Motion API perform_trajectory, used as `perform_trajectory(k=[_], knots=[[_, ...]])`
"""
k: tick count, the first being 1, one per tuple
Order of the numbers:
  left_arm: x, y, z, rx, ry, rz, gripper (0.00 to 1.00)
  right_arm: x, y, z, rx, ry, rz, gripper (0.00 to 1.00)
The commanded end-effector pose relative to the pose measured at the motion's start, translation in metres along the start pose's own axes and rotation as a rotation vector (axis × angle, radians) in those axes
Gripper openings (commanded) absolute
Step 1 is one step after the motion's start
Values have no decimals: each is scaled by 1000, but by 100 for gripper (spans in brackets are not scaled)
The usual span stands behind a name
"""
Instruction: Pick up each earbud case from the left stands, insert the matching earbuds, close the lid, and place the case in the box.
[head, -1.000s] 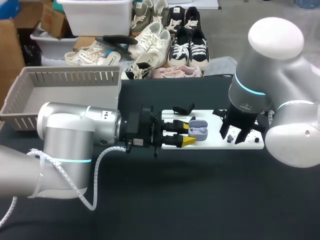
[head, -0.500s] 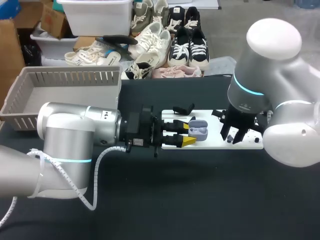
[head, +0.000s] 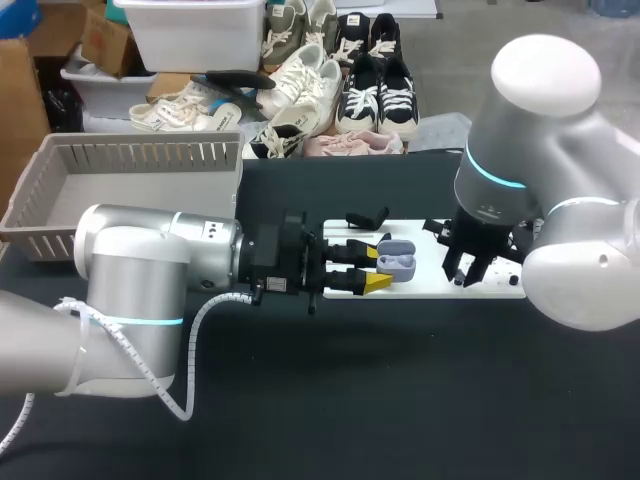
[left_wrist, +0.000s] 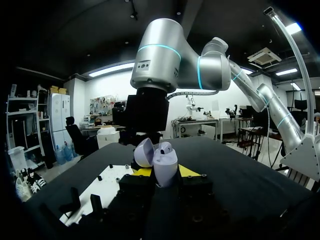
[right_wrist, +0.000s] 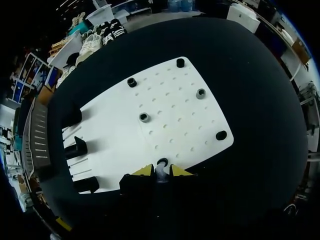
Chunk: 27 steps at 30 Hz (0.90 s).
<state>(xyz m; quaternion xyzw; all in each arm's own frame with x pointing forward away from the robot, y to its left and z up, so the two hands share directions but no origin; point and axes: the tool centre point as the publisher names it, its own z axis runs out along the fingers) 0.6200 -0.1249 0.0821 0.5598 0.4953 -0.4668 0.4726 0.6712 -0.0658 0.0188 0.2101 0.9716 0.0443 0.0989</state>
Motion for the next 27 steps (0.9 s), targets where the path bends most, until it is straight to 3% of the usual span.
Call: perform_trajectory(k=[1, 27], knots=[[0, -2, 0, -7, 0, 2, 0, 1, -1, 0, 4, -2, 2, 0], [0, -2, 0, -7, 0, 2, 0, 10, -12, -23, -18, -18, 22, 0]])
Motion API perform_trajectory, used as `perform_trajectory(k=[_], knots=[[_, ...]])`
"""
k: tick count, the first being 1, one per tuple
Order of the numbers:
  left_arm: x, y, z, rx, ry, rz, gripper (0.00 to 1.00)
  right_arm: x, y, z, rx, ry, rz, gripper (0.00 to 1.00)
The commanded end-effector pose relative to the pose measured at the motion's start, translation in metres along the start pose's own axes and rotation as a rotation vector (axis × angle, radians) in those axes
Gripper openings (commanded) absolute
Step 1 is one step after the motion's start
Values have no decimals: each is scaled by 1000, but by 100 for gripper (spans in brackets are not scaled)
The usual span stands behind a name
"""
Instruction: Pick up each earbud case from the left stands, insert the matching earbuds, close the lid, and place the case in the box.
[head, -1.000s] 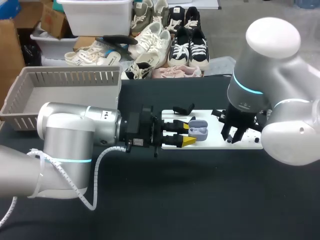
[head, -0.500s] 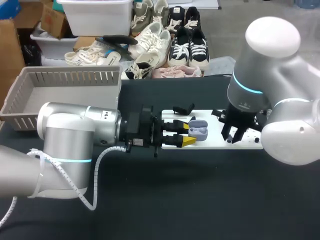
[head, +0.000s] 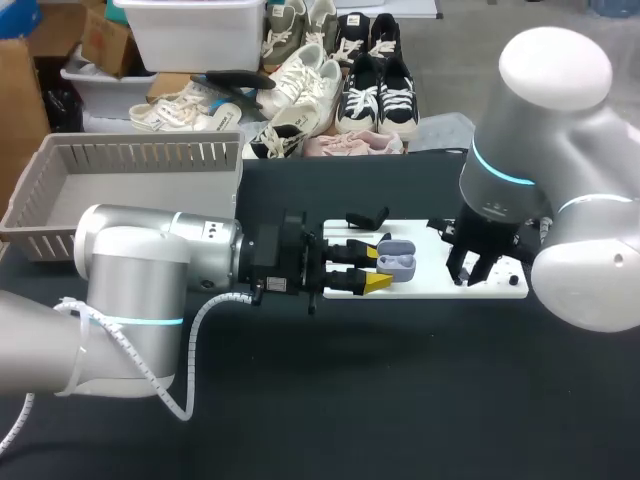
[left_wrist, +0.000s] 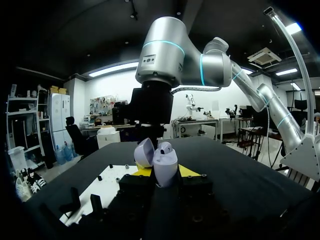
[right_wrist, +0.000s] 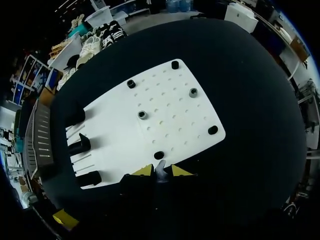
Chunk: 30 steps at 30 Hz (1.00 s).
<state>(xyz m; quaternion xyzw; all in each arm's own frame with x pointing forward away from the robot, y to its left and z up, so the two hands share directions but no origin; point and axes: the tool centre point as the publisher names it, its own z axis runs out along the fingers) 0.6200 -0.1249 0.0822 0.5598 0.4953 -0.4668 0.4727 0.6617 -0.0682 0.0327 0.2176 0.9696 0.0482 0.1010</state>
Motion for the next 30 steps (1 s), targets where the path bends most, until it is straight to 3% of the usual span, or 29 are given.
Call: perform_trajectory(k=[1, 14, 30], knots=[[0, -1, 0, -6, 0, 2, 0, 5, -8, -9, -16, -15, 10, 0], [0, -1, 0, -6, 0, 2, 0, 1, -13, -45, -29, -38, 38, 0], [0, -1, 0, -6, 0, 2, 0, 5, 6, -122, -35, -86, -55, 0]])
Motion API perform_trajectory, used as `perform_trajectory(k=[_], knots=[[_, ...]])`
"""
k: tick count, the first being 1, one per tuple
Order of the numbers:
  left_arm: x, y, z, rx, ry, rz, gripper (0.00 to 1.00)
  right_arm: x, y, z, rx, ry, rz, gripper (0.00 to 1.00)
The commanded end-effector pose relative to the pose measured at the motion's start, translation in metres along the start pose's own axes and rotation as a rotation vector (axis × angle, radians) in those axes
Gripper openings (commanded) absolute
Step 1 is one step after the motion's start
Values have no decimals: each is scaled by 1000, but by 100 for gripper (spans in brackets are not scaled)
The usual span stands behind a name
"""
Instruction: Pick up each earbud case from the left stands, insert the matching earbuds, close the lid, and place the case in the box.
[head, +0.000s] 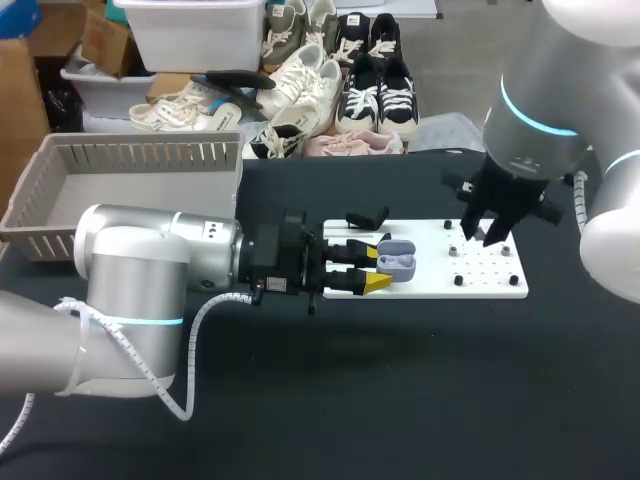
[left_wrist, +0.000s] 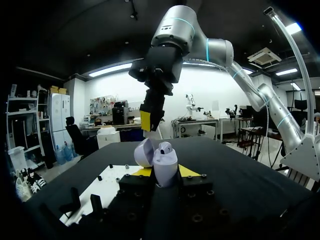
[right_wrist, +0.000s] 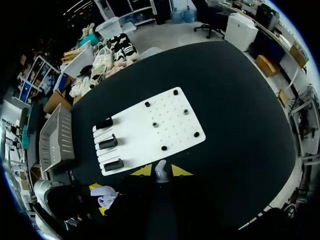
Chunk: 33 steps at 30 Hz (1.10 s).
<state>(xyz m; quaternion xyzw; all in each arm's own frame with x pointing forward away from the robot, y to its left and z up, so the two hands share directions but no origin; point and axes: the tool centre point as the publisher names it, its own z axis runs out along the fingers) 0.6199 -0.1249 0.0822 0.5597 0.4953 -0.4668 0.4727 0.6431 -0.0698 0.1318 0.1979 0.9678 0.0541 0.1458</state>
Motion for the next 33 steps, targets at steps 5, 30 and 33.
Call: perform_trajectory(k=[5, 30, 33], knots=[[0, -1, 0, -6, 0, 2, 0, 13, 22, -44, -51, 33, -119, 0], [0, -1, 0, -6, 0, 2, 0, 75, 90, -64, -24, 197, -630, 0], [0, -1, 0, -6, 0, 2, 0, 75, 90, -64, -24, 197, -630, 0]])
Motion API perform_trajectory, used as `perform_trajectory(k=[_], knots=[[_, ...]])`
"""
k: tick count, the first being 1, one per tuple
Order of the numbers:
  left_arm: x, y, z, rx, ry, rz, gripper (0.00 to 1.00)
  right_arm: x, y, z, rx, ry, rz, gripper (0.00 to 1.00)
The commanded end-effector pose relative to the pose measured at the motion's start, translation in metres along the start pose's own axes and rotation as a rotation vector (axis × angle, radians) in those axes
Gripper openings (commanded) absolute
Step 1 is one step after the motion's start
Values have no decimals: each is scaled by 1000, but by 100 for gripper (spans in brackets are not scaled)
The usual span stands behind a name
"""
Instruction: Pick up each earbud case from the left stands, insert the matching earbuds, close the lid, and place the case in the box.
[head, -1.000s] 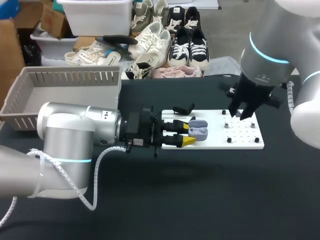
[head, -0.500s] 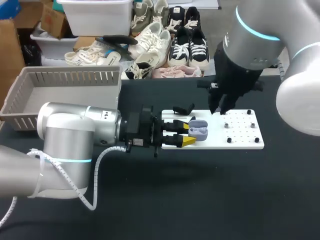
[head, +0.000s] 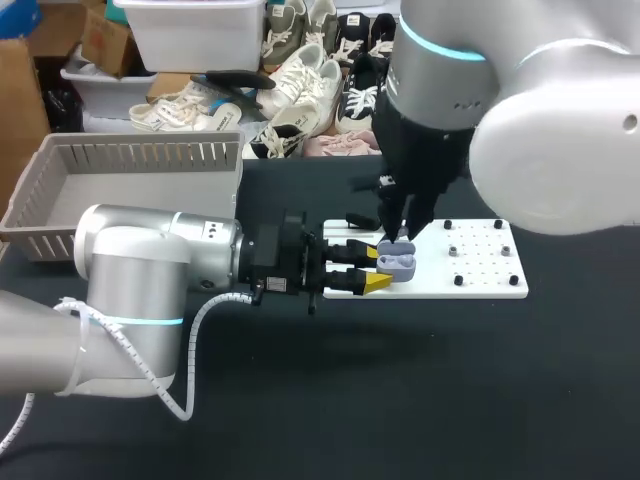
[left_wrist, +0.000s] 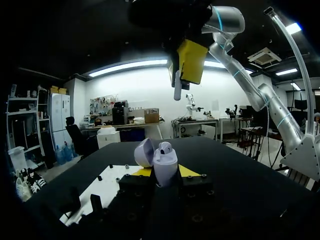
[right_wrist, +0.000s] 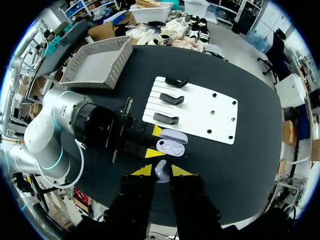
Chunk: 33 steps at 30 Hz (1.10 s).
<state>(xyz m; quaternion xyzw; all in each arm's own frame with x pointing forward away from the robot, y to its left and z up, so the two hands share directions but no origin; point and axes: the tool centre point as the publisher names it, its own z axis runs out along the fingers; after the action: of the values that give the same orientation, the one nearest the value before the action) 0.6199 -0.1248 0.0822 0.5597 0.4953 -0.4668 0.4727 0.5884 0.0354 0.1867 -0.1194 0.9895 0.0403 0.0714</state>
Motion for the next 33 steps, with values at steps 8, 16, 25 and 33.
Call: perform_trajectory(k=[8, 16, 25, 33], knots=[[0, -1, 0, -6, 0, 2, 0, -3, 3, 0, 6, 17, 1, 0], [0, -1, 0, -6, 0, 2, 0, -3, 3, 0, 6, 17, 1, 0], [0, -1, 0, -6, 0, 2, 0, -6, 8, 5, 7, -28, -60, 0], [0, -1, 0, -6, 0, 2, 0, -5, 14, 11, -3, 3, -154, 0]])
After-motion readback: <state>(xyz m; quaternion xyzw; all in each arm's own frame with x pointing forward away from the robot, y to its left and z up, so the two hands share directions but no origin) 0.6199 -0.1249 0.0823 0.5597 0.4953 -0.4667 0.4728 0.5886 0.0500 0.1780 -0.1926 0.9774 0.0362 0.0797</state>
